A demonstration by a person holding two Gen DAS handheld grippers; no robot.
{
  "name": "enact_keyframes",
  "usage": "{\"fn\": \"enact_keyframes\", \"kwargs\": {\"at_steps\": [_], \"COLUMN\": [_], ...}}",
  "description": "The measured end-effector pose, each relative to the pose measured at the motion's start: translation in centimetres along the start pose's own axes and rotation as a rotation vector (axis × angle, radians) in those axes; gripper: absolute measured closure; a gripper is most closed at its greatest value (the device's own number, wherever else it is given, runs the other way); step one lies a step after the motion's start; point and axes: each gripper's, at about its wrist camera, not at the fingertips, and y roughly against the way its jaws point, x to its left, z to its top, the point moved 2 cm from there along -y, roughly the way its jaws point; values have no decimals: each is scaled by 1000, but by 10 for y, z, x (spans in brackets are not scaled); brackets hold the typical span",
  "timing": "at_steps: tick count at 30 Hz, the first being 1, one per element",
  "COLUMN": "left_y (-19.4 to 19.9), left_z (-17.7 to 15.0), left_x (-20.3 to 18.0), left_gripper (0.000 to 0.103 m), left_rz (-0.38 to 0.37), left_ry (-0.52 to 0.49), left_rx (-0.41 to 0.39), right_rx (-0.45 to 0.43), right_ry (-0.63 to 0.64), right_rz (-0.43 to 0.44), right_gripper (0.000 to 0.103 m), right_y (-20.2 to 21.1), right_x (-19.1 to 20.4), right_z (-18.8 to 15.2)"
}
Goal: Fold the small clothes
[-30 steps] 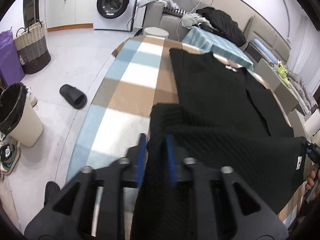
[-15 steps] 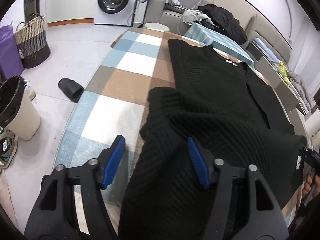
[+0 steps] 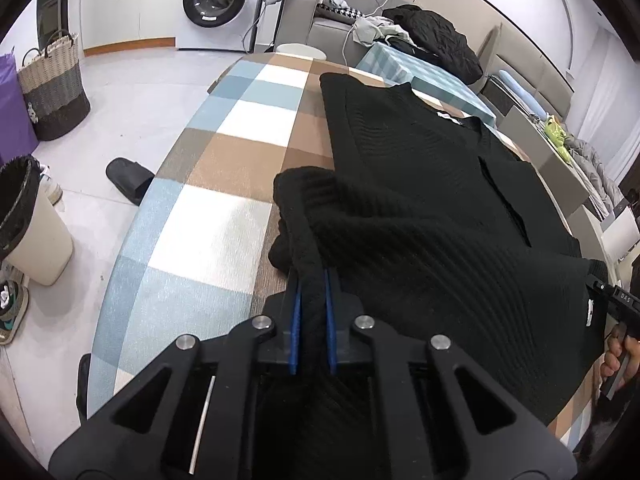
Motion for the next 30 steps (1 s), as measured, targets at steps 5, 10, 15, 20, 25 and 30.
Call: {"fn": "enact_keyframes", "kwargs": {"at_steps": [5, 10, 15, 20, 25, 30], "left_y": [7, 17, 26, 34, 43, 53], "left_z": [-12, -30, -47, -61, -75, -78], "left_x": [-1, -2, -3, -3, -7, 1], "left_gripper": [97, 98, 98, 98, 98, 98], "left_rz": [0, -4, -2, -4, -5, 5], "left_ry": [-20, -38, -56, -65, -87, -57], "left_rx": [9, 21, 20, 17, 20, 25], "right_rx": [27, 39, 49, 53, 52, 36], "right_ry": [-3, -2, 12, 14, 17, 5], "right_rz": [7, -5, -11, -7, -8, -24], "right_gripper": [81, 81, 81, 81, 81, 79], "right_y": [3, 7, 12, 19, 30, 38], "right_x": [1, 5, 11, 14, 14, 11], "right_z": [-8, -17, -30, -44, -56, -60]}}
